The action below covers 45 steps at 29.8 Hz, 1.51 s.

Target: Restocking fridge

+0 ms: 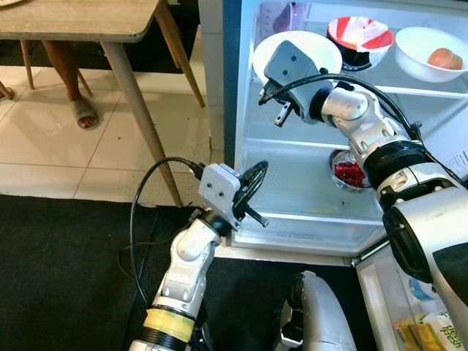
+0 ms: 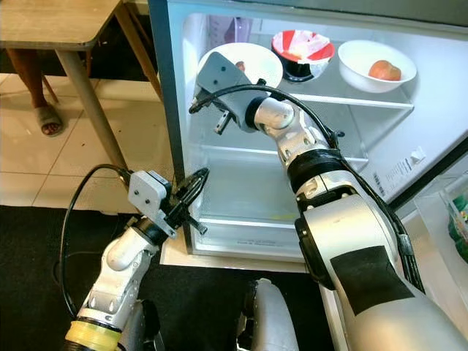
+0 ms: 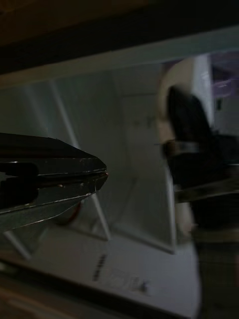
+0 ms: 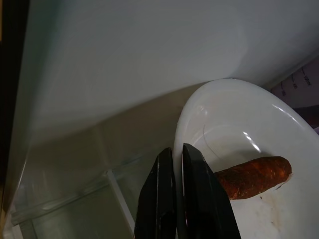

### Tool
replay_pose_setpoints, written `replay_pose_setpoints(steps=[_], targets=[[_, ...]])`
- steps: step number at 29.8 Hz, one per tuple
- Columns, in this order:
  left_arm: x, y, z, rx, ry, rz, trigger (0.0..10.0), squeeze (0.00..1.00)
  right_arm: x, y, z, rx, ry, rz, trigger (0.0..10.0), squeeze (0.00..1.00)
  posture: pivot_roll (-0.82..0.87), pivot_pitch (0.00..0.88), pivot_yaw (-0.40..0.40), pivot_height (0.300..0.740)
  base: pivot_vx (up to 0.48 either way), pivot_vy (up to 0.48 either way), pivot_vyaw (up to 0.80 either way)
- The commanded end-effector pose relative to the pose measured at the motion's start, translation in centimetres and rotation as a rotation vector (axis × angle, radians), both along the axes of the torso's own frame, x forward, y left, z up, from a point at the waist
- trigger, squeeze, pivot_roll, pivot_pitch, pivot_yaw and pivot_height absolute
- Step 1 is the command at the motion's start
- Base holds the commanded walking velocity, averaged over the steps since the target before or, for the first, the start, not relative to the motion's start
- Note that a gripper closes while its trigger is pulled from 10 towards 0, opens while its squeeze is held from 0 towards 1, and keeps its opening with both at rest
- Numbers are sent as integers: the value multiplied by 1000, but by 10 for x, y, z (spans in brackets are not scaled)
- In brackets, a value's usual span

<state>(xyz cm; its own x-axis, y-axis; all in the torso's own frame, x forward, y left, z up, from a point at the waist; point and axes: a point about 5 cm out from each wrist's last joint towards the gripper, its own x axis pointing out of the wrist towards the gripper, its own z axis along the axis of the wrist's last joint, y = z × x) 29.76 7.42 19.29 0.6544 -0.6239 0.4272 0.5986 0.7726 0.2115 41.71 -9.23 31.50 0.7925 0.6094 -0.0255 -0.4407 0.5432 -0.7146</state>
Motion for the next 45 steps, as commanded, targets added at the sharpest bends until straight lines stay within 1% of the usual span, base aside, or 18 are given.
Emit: replay_pose_setpoints(steps=[1,3,5,11,19,20,22,23,25,27,28,29,37,39,40,43,44,45], targets=[[-2,1,7,-2,-21,0,10000,0,1,1,3,6,-1,-18,10000,0,-34,315,-65,592,0,0,0],[-2,3,14,-9,-37,8,10000,0,1,1,6,13,-6,-25,10000,0,-29,317,-68,592,0,0,0],[-1,4,16,-9,-39,12,10000,0,1,2,8,18,-8,-29,10000,0,-29,317,-68,592,0,0,0],[-3,6,14,-6,-27,20,10000,0,2,4,13,48,-12,-36,10000,0,-22,326,-67,592,0,0,0],[-8,4,15,-7,-10,17,10000,0,1,7,22,69,-38,-53,10000,0,-16,338,-67,592,0,0,0],[-9,3,16,-8,-6,16,10000,0,2,7,25,60,-65,-71,10000,839,-14,339,-67,592,0,0,0],[-9,3,16,-8,-4,16,10000,0,2,7,27,56,-79,-81,10000,839,-14,339,-67,592,0,0,0],[-9,3,16,-7,-2,15,10000,0,2,6,30,66,-105,-103,10000,1000,-14,339,-67,592,0,0,0],[-9,3,16,-7,0,15,10000,0,2,4,33,74,-126,-119,10000,1000,-12,339,-65,592,0,0,0],[-9,3,16,-7,1,15,10000,0,2,1,41,124,-174,-152,10000,1000,-11,337,-66,592,0,0,0],[-9,3,16,-7,1,15,10000,0,2,1,41,124,-174,-152,10000,1000,-11,337,-66,592,0,0,0],[-8,3,16,-7,2,16,10000,0,1,-2,47,151,-199,-160,10000,0,-14,331,-62,592,0,0,0],[-8,1,17,-7,5,12,10000,0,-2,-8,60,175,-245,-124,10000,0,-18,318,-57,592,0,0,0],[-8,1,17,-9,4,10,10000,0,-4,-11,65,199,-251,-100,10000,0,-19,315,-55,592,0,0,0],[-7,0,18,-11,5,8,10000,0,-7,-17,72,237,-268,-64,10000,0,-23,309,-52,592,0,0,0],[-6,0,17,-11,5,6,10000,0,-9,-20,75,251,-273,-45,10000,0,-25,306,-48,592,0,0,0],[-6,0,17,-10,6,4,10000,0,-10,-22,78,255,-277,-26,10000,0,-28,300,-45,592,0,0,0],[-5,-1,17,-10,6,-1,10000,0,-13,-26,79,249,-275,26,10000,0,-29,293,-44,592,0,0,0]])
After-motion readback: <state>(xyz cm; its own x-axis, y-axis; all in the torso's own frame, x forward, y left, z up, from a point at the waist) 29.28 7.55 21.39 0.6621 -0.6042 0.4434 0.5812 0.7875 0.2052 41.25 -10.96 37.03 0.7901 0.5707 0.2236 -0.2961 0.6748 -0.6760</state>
